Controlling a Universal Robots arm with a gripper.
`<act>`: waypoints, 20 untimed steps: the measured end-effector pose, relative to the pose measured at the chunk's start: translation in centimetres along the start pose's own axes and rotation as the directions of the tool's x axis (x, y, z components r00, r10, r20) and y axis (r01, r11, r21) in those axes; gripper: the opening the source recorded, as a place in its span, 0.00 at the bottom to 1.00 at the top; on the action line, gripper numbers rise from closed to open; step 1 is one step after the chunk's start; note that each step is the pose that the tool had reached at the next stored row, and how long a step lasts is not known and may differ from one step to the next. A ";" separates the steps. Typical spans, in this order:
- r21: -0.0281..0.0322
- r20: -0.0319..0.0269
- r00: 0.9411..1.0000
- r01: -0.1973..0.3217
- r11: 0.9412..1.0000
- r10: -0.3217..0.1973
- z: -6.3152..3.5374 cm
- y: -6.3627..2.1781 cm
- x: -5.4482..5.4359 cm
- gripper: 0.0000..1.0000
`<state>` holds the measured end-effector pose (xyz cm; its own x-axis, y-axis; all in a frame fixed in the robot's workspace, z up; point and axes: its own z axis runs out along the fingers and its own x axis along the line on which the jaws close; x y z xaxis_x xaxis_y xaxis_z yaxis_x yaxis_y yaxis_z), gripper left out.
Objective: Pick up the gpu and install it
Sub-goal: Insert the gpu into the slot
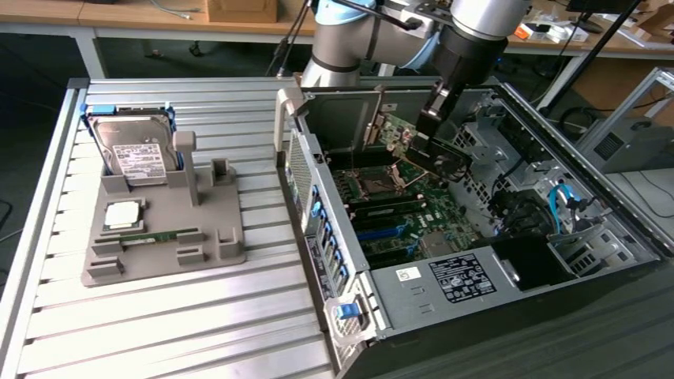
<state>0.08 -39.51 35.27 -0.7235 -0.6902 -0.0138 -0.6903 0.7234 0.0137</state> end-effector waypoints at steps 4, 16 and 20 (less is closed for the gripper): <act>0.000 0.000 1.000 0.015 1.000 -0.015 0.00 0.00 0.0 0.27; -0.001 -0.001 0.998 0.056 0.998 -0.056 0.00 0.00 0.0 0.27; -0.001 -0.001 0.998 0.069 0.998 -0.069 0.00 0.00 0.0 0.27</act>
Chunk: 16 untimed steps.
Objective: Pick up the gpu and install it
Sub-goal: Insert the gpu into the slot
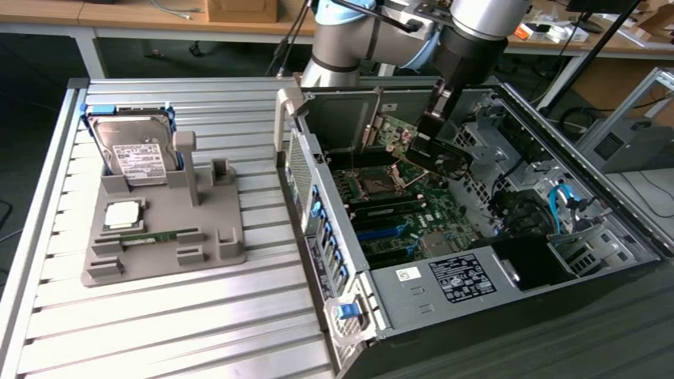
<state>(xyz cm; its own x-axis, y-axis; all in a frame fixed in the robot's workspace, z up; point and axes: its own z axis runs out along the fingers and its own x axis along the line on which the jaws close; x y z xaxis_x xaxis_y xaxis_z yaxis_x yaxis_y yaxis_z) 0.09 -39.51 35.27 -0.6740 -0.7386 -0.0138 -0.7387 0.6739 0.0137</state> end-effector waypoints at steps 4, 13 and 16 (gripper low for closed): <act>0.000 0.000 1.000 0.015 1.000 -0.015 0.00 0.00 0.0 0.27; -0.001 -0.001 0.998 0.062 0.998 -0.062 0.00 0.00 0.0 0.27; -0.001 -0.001 0.997 0.078 0.997 -0.078 0.00 0.00 0.0 0.27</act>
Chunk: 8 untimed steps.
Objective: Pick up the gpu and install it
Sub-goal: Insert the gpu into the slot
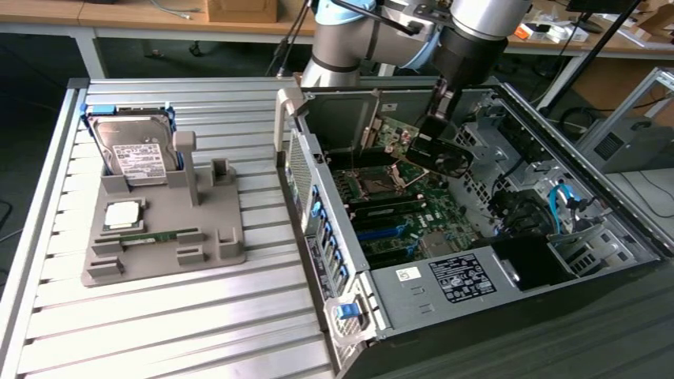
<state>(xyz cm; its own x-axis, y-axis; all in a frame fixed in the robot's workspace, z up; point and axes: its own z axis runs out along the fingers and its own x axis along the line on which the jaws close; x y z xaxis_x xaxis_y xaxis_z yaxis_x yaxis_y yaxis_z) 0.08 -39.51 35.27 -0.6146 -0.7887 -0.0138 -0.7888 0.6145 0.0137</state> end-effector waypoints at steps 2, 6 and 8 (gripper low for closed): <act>0.000 0.000 1.000 0.012 1.000 -0.012 0.00 0.00 0.0 0.27; -0.001 -0.001 0.999 0.045 0.999 -0.045 0.00 0.00 0.0 0.27; -0.001 -0.001 0.998 0.055 0.998 -0.055 0.00 0.00 0.0 0.27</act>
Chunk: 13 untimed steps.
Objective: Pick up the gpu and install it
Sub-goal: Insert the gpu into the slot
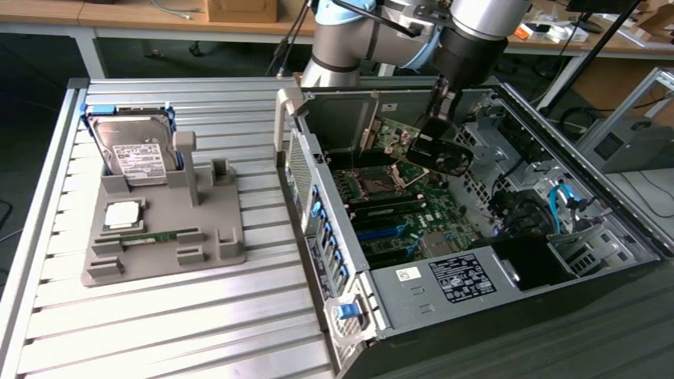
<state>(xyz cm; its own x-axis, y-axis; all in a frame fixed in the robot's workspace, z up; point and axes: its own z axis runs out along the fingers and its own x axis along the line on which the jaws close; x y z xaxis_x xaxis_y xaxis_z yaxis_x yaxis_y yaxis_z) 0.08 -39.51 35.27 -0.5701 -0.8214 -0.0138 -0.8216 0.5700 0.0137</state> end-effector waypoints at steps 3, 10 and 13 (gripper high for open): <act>0.000 0.000 1.000 0.019 1.000 -0.019 0.00 0.00 0.0 0.27; -0.001 -0.001 0.999 0.053 0.999 -0.053 0.00 0.00 0.0 0.27; -0.001 -0.001 0.998 0.066 0.998 -0.066 0.00 0.00 0.0 0.27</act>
<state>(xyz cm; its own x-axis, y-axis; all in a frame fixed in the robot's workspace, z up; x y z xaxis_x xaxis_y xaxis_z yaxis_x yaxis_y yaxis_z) 0.09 -39.51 35.27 -0.5150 -0.8571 -0.0138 -0.8572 0.5149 0.0137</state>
